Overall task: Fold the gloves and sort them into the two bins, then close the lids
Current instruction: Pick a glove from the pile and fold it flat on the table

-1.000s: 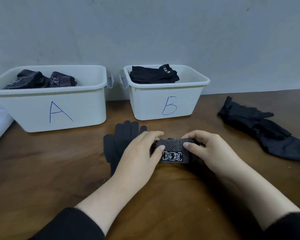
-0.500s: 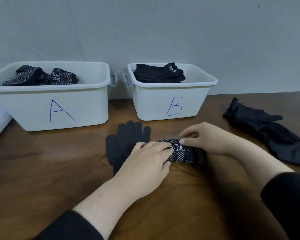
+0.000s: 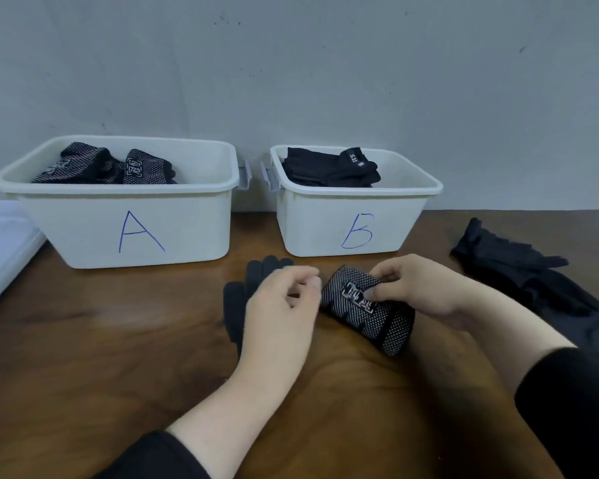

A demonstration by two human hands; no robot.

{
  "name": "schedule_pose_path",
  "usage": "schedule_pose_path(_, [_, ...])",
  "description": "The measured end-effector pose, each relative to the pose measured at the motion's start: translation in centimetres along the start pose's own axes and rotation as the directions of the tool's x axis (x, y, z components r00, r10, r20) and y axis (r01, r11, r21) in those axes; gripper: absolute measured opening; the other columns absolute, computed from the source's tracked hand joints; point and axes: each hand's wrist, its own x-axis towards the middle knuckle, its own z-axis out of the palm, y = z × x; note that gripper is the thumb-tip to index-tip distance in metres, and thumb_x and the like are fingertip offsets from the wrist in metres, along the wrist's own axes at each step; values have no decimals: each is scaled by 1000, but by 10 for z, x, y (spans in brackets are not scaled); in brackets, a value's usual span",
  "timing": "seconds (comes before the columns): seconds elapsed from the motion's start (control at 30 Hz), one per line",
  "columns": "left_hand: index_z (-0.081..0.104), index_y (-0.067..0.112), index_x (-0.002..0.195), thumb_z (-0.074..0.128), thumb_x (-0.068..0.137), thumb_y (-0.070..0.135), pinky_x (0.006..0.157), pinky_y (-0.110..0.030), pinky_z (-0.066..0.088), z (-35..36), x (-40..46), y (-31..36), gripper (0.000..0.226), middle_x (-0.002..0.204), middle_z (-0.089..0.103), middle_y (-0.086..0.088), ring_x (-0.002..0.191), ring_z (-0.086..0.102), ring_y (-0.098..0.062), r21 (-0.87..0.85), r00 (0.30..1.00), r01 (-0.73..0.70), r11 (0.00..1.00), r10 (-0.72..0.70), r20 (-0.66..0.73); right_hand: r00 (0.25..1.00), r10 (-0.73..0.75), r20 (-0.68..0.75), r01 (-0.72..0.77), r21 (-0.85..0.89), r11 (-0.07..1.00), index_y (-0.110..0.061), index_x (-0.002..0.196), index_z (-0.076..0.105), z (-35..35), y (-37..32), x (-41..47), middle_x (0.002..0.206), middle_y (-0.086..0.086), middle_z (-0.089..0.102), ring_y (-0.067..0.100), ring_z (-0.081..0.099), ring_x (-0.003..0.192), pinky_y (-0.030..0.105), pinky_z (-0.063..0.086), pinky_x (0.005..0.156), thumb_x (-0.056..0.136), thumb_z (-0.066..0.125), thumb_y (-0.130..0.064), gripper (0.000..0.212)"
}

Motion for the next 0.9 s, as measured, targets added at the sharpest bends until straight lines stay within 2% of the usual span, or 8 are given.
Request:
schedule_pose_path(0.07, [71,35,98,62,96,25,80,-10,49,1,1,7,14,94,73,12,91,66,0,-225,974,192,955,-213,-73,992,5,-124,23,220,975,-18,93,78,0,2,-9,96,5,79,30,74,98,53,51,103,84,81,-23,11])
schedule_pose_path(0.17, [71,24,109,63,97,25,91,-29,57,3,-1,17,14,101,75,7,96,71,-8,-472,900,410,780,-429,73,981,-21,-194,88,346,934,-13,95,77,7,-8,-23,96,7,79,31,74,97,51,53,100,87,78,-19,11])
schedule_pose_path(0.27, [70,15,108,62,99,26,91,-38,59,3,-4,32,16,99,78,0,96,74,-15,-579,835,544,608,-462,299,972,-56,-228,140,371,918,-7,98,74,16,-27,-33,94,7,79,25,75,91,38,56,89,89,76,-14,11])
schedule_pose_path(0.33, [69,11,111,62,99,26,93,-44,58,0,-1,35,20,101,78,-4,99,74,-20,-599,819,570,562,-445,362,972,-68,-226,153,385,910,-7,101,73,23,-39,-38,95,7,79,20,74,85,34,56,86,89,75,-12,13])
schedule_pose_path(0.5, [70,10,113,65,97,22,89,-46,59,-12,8,37,21,106,77,-8,105,72,-26,-594,792,610,525,-441,423,985,-9,-175,103,538,837,-15,113,71,32,-54,-47,106,13,76,30,74,98,40,57,92,88,74,-9,26])
schedule_pose_path(0.63, [68,8,116,64,97,20,74,-39,60,-16,14,42,23,108,76,-11,105,71,-28,-608,786,617,499,-418,456,997,-35,70,-27,723,690,-8,129,65,31,-58,-53,127,18,69,37,64,122,53,46,109,93,66,-17,37])
schedule_pose_path(0.8, [73,10,110,64,98,24,81,-45,61,-27,21,42,21,105,76,-8,102,72,-26,-515,837,541,665,-371,401,997,-24,75,-39,743,668,-2,128,66,28,-58,-53,132,20,66,42,54,132,57,38,115,93,63,-19,40])
schedule_pose_path(0.9, [74,10,106,63,98,26,85,-47,61,-35,25,42,21,103,77,-6,99,73,-25,-467,859,497,731,-337,385,998,-30,48,-13,718,696,-1,123,68,30,-60,-48,130,21,66,37,59,122,57,37,115,91,65,-16,37])
